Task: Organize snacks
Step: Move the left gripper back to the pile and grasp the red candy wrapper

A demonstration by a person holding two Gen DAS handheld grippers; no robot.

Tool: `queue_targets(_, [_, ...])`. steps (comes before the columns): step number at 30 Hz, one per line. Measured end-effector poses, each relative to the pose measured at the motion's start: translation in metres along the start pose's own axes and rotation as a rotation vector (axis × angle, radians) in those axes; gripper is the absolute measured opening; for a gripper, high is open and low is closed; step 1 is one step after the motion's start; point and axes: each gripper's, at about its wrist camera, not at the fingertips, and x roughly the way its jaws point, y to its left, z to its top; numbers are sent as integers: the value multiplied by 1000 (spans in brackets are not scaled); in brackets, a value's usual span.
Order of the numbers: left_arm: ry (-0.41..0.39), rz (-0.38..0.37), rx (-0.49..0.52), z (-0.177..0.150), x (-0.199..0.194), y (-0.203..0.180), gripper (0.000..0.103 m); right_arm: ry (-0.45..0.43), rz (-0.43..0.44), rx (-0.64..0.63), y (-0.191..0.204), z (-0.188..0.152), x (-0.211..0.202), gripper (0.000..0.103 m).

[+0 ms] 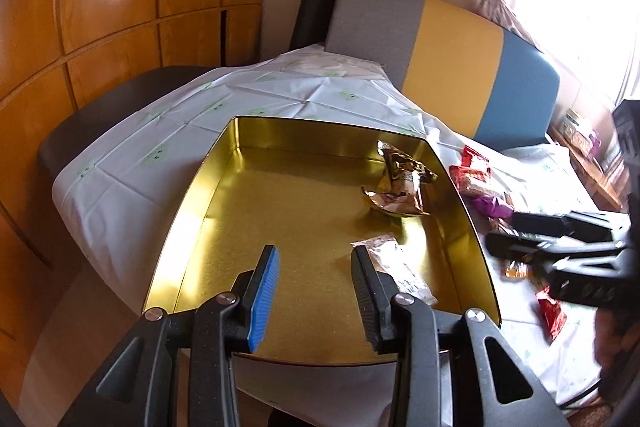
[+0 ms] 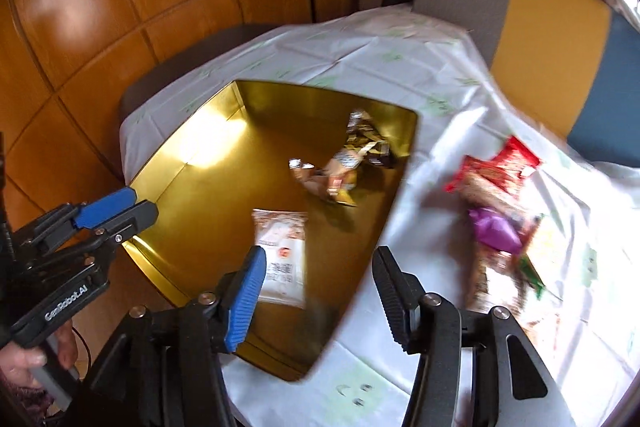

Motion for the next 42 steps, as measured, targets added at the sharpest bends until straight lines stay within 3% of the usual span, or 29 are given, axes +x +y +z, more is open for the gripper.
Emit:
queue_targets(4, [-1,-21,38,-1,-2,-11,38,-20,-37,45,-27,-11,-22,66])
queue_targets(17, [23,-143,212,-1,-10,-69,38,21,-235,226,-152,-66,-52,67])
queue_targets(25, [58,-212,321,7,-6,-124,38,52,-293,515,-235,-104,-48,67])
queue_targets(29, [92,-253,376,8,2,-155,38,12,-249,561,-241,-103,-57,67])
queue_targets(37, [196,-321,468,-7,24,-215,38,50,-232,584,-239,-105,-53,68])
queue_targets(42, [304,-444,491,-23,33,-247,38,33,-228,625,-245,-106,-59,71])
